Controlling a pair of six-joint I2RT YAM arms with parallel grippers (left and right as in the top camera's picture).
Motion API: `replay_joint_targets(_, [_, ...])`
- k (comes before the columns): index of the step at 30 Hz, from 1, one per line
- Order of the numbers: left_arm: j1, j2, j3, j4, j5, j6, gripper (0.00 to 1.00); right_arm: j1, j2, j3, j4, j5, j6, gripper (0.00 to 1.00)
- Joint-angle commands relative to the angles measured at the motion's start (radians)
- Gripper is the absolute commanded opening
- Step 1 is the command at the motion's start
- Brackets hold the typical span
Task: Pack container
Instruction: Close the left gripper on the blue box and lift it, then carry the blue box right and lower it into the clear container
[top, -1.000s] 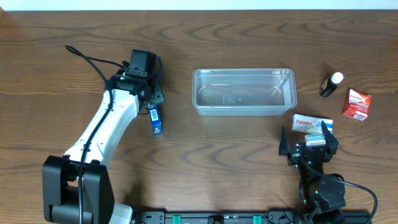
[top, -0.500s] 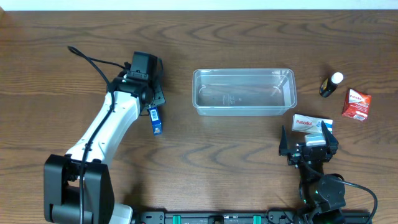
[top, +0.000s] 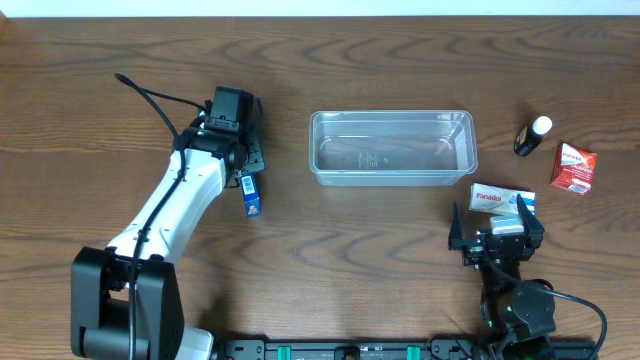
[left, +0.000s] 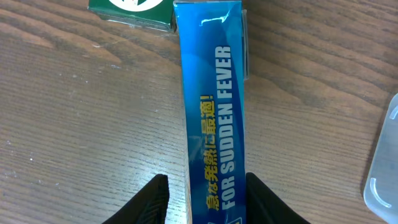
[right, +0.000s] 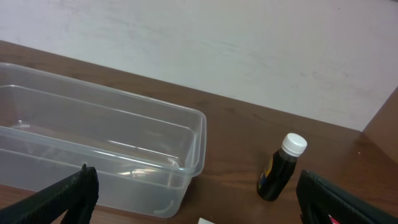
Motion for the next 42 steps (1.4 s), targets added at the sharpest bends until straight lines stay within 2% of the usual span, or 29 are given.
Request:
replay_joint_targets(1, [0.000,0.011,-0.005,-0.004,-0.011,0.016,0.39,-0.003,-0.002,-0.003,-0.002,0.009,-0.006,0.99])
replay_joint_targets(4, [0.000,0.011,-0.005,-0.002,-0.011,0.016,0.36,-0.003,-0.002,-0.003,-0.002,0.009,-0.006,0.99])
replay_joint_targets(9, [0.000,0.011,-0.005,-0.001,-0.011,0.016,0.21,-0.003,-0.002,-0.003,-0.002,0.009,-0.006,0.99])
replay_joint_targets(15, [0.000,-0.005,0.000,-0.001,-0.011,0.016,0.21,-0.003,-0.002,-0.003,-0.002,0.009,-0.006,0.99])
replay_joint_targets(19, [0.000,-0.051,0.034,-0.002,-0.011,0.060,0.21,-0.003,-0.002,-0.003,-0.002,0.009,-0.006,0.99])
replay_joint_targets(30, [-0.037,-0.228,0.144,0.027,-0.007,0.287,0.21,-0.003,-0.002,-0.003,-0.002,0.009,-0.006,0.99])
replay_joint_targets(38, [-0.211,-0.291,0.146,0.245,-0.007,0.468,0.21,-0.003,-0.002,-0.003,-0.002,0.009,-0.006,0.99])
replay_joint_targets(42, [-0.307,-0.291,0.146,0.332,0.085,0.549,0.21,-0.003,-0.002,-0.003,-0.002,0.009,-0.006,0.99])
